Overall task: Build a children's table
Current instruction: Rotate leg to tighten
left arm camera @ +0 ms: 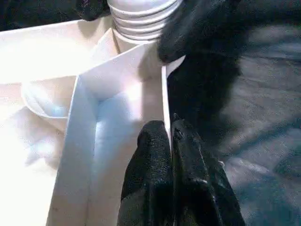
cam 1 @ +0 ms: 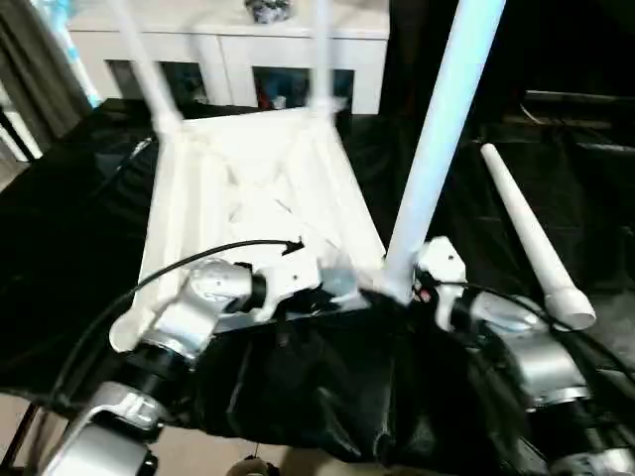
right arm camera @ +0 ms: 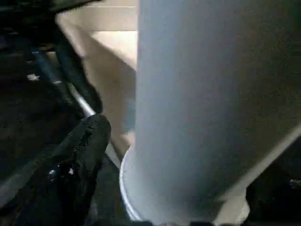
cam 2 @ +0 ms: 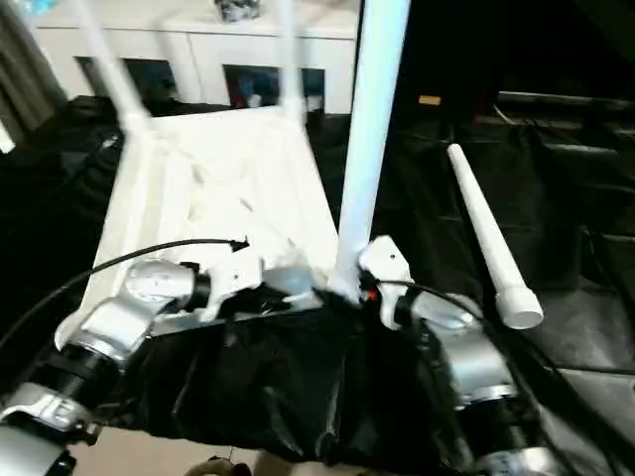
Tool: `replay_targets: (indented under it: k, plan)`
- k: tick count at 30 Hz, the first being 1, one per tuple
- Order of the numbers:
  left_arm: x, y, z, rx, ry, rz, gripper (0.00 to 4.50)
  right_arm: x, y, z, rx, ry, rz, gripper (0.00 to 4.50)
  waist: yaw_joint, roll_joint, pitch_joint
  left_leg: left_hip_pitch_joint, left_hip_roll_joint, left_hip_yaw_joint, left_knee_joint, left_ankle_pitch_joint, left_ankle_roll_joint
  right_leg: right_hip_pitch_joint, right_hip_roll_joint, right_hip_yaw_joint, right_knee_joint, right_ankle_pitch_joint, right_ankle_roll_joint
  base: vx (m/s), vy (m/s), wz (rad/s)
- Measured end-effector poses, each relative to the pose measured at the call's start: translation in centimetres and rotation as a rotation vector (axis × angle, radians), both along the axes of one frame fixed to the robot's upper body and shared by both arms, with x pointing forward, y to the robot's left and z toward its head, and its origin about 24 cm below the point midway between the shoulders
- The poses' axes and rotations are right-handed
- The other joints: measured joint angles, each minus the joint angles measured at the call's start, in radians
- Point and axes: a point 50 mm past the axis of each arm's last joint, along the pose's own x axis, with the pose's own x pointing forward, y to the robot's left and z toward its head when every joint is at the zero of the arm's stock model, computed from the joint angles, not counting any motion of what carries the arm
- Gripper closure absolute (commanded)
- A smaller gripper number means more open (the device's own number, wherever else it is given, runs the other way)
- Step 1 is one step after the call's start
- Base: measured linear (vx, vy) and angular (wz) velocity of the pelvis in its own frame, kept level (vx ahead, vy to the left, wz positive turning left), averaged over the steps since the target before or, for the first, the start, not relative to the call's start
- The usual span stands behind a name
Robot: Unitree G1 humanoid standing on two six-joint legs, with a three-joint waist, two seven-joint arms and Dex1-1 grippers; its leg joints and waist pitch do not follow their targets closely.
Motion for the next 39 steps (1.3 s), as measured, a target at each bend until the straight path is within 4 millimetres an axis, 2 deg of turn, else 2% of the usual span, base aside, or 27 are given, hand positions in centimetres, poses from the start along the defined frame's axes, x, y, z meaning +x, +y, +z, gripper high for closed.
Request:
replay_targets:
  k: [2,4,10,17,20,27,30,35,37,39]
  plan:
    - [-0.1,0.3,0.0,0.005,0.012,-0.024,4.5,-0.1,-0.1,0.1,-0.003,0.013,0.046,0.88,0.0,0.0,0.0,0.0,0.0,0.0,0.0,0.0,0.0,0.0,0.0,0.0,0.0,0.0,0.0,0.0,0.0,0.0]
    - [-0.2,0.6,0.0,0.008,0.023,-0.04,4.5,-0.2,-0.1,0.2,-0.002,0.024,0.085,1.17,0.0,0.0,0.0,0.0,0.0,0.0,0.0,0.0,0.0,0.0,0.0,0.0,0.001,0.0,0.0,0.0,0.0,0.0]
    - [-0.3,1.1,0.0,0.012,0.034,-0.075,4.5,-0.4,-0.2,0.4,-0.023,0.041,0.153,1.68,0.001,0.0,0.0,0.0,0.0,0.0,0.001,0.0,0.0,0.0,0.0,0.0,0.001,0.0,0.0,0.0,0.0,0.0]
    - [-0.3,1.1,-0.1,-0.002,0.043,-0.068,4.5,-0.4,0.3,0.3,-0.01,0.041,0.151,1.77,0.0,0.0,0.0,0.001,0.0,0.0,0.001,0.0,0.0,0.0,0.0,0.0,0.002,0.0,0.0,0.0,0.0,0.0]
    - [0.1,1.0,-0.2,-0.008,0.034,-0.012,4.5,0.0,0.7,-0.1,0.007,0.024,0.056,1.78,-0.002,-0.001,0.0,0.002,0.0,0.0,0.0,0.0,0.0,0.0,0.0,0.0,0.003,0.002,-0.002,0.0,0.0,0.0]
    - [1.5,-1.9,-0.5,-0.031,-0.011,0.179,4.5,1.9,1.6,-1.0,0.081,-0.011,-0.408,1.78,-0.021,-0.002,0.0,0.004,0.0,0.0,0.0,0.0,0.0,0.0,0.0,0.001,0.001,0.0,0.001,0.0,0.0,0.0]
    - [1.5,-3.1,-0.6,-0.045,-0.007,0.224,4.5,2.3,2.0,-1.1,0.094,-0.021,-0.54,1.78,-0.028,-0.002,0.0,0.004,-0.001,0.0,0.0,0.0,0.0,0.001,0.0,0.001,0.001,0.0,0.001,0.0,0.0,0.0]
    - [1.3,-4.4,-0.7,-0.054,-0.016,0.279,4.5,2.5,2.6,-1.1,0.093,-0.052,-0.678,1.78,-0.029,-0.002,0.0,0.003,-0.001,0.0,0.0,0.0,0.0,0.001,0.0,0.0,0.001,0.0,0.001,0.0,0.0,0.0]
    - [1.2,-4.6,-0.7,-0.063,-0.02,0.288,4.5,2.6,2.5,-1.1,0.092,-0.06,-0.695,1.09,-0.029,-0.002,0.0,0.003,-0.001,0.0,0.0,0.0,0.0,0.001,0.0,0.001,0.001,0.001,0.001,0.0,0.0,0.0]
    - [1.1,-4.6,-0.6,-0.063,-0.018,0.28,4.5,2.6,2.6,-1.0,0.11,-0.053,-0.686,1.06,-0.029,-0.001,0.0,0.003,-0.001,0.0,0.0,0.0,0.0,0.001,0.0,0.001,0.0,0.001,0.0,0.0,0.0,0.0]
